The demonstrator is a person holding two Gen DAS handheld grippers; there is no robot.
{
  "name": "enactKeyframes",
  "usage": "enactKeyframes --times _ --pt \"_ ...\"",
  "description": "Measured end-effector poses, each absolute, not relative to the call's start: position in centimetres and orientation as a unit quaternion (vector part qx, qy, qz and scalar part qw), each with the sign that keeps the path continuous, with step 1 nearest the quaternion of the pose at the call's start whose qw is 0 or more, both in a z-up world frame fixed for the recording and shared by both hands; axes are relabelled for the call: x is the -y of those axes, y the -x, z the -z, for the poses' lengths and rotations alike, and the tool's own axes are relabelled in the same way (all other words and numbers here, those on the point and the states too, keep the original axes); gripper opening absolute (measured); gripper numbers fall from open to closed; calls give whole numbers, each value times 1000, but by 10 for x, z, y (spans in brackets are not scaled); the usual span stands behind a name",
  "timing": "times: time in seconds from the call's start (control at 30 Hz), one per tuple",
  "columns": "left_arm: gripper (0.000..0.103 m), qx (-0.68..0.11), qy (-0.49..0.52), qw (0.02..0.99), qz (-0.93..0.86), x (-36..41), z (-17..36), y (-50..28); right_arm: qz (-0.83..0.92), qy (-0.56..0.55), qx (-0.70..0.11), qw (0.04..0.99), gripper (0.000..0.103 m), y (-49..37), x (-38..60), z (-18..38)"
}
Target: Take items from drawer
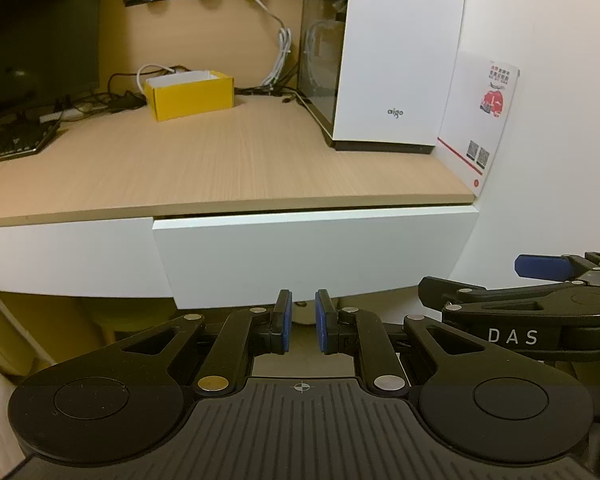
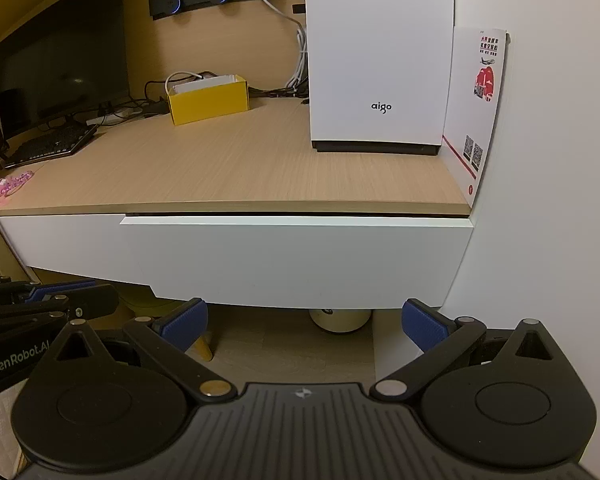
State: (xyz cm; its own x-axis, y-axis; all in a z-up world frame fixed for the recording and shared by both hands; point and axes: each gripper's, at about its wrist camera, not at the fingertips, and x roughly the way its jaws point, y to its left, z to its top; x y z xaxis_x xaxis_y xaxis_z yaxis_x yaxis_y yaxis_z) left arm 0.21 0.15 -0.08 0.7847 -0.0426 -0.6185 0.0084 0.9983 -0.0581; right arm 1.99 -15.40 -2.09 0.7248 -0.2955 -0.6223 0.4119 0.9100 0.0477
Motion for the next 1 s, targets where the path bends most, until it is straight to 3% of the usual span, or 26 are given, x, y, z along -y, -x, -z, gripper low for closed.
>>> enactKeyframes --times 1.0 --pt "15 -328 31 944 13 -4 3 0 250 -112 -315 909 103 -18 153 21"
